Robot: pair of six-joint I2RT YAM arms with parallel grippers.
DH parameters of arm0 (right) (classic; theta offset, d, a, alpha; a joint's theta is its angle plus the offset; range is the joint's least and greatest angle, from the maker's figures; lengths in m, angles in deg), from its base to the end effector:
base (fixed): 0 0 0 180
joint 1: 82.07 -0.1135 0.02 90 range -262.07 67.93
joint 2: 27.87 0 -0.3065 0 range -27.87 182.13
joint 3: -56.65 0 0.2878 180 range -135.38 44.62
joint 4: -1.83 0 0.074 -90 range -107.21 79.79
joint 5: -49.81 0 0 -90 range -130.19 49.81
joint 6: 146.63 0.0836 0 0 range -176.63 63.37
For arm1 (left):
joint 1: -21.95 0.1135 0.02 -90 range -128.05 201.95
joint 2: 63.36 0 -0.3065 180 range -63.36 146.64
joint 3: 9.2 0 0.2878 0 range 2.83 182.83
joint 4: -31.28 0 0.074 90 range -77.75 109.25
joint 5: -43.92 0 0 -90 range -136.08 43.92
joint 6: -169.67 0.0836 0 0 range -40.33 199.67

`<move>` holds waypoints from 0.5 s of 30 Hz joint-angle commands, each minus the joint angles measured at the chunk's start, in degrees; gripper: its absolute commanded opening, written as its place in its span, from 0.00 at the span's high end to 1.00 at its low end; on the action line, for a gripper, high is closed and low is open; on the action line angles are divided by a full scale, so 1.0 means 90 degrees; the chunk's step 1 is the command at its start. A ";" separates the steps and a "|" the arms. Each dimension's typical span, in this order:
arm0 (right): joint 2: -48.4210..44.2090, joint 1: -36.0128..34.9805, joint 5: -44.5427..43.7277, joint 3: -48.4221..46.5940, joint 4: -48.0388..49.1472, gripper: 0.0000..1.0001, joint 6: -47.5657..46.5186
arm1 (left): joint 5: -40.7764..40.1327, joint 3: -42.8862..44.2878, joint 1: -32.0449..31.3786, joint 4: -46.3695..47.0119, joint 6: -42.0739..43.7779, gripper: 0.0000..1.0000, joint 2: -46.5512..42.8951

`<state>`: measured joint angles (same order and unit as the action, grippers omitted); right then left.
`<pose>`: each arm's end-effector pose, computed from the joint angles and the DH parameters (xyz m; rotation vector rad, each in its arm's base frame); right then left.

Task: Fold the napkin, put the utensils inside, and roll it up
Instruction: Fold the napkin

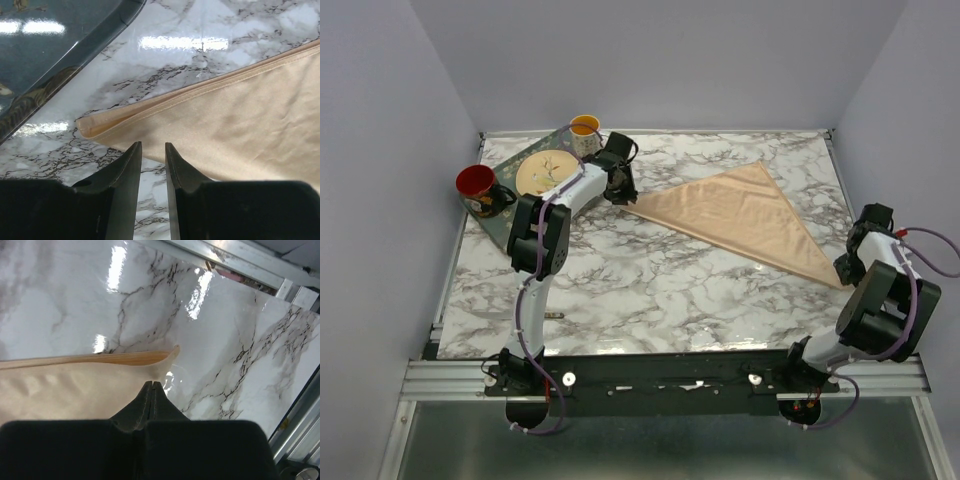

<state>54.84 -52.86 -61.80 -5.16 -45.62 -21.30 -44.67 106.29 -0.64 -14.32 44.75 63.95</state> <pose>0.2520 -0.1762 0.1738 1.5280 2.2350 -0.4880 0.5276 -0.2217 0.1655 -0.2727 2.6123 -0.3976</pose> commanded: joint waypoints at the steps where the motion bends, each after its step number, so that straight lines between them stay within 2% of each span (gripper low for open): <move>1: 0.0721 0.0103 -0.0108 -0.0211 -0.0058 0.99 0.0244 | 0.0341 0.0233 0.0185 -0.0089 -0.0212 0.66 0.0102; 12: 0.0907 0.0494 -0.0451 -0.0113 -0.0059 0.99 0.0264 | 0.0000 -0.0021 0.0479 -0.0118 0.0001 0.67 0.0396; 15: 0.0479 0.0427 -0.0451 -0.0104 -0.0088 0.99 0.0137 | -0.0107 0.0008 0.0391 -0.0119 0.0129 0.66 0.0105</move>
<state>62.12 -48.95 -63.22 -5.35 -45.91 -20.03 -42.90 107.08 3.21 -14.10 43.48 66.44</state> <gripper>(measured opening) 0.011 0.333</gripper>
